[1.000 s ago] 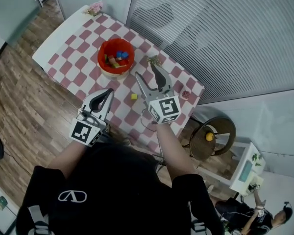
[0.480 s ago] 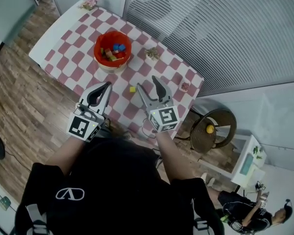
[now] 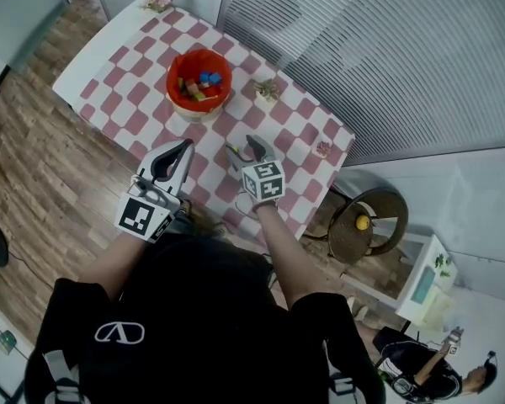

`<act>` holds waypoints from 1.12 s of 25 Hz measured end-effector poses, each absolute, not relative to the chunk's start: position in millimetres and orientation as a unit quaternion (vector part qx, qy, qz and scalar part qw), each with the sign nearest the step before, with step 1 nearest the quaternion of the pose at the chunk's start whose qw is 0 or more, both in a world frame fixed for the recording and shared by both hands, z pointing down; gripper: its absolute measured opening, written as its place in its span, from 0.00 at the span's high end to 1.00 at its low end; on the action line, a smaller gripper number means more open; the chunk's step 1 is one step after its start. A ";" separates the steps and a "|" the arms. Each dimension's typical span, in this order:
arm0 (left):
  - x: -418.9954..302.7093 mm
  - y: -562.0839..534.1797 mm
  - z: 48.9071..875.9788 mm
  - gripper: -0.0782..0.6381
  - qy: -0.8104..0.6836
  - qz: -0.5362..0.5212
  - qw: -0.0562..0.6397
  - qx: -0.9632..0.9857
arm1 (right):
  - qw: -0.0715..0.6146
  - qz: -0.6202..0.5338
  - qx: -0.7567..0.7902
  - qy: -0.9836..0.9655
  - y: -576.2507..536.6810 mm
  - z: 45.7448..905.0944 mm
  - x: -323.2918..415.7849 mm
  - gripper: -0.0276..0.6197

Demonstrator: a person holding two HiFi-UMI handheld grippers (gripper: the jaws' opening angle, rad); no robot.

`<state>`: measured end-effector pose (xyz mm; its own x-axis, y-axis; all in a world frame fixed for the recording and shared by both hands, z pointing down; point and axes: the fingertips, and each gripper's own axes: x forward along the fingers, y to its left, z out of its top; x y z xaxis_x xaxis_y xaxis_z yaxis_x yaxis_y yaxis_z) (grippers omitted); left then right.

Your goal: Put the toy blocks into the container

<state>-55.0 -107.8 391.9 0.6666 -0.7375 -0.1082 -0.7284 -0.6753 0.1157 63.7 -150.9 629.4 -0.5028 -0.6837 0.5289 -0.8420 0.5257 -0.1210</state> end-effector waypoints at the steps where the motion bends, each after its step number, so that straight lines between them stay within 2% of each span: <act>1: -55.9 -107.4 394.0 0.88 -0.402 -0.070 0.032 0.912 | 0.227 0.200 0.446 -0.842 -151.2 645.2 63.1 0.52; 14: -71.7 -106.0 404.8 0.88 -0.416 -0.061 0.034 0.907 | 0.356 0.323 0.415 -0.773 -152.9 754.8 67.0 0.52; 15: -73.0 -105.9 405.5 0.88 -0.417 -0.059 0.034 0.906 | 0.360 0.329 0.414 -0.769 -151.6 758.8 68.2 0.53; 17: -75.9 -105.8 406.8 0.88 -0.419 -0.055 0.033 0.905 | 0.370 0.334 0.408 -0.765 -149.5 764.5 69.0 0.61; 18: -76.9 -106.1 407.2 0.88 -0.420 -0.055 0.034 0.905 | 0.373 0.335 0.404 -0.765 -149.4 765.9 69.1 0.70; 28: -75.3 -105.5 407.6 0.88 -0.417 -0.058 0.039 0.906 | 0.381 0.342 0.385 -0.768 -144.7 765.1 69.0 0.73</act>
<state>-75.3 -105.5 407.6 0.6449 -0.7607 -0.0737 -0.7516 -0.6488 0.1189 69.0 -144.7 765.1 -0.4144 -0.3311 0.8477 -0.8512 0.4707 -0.2323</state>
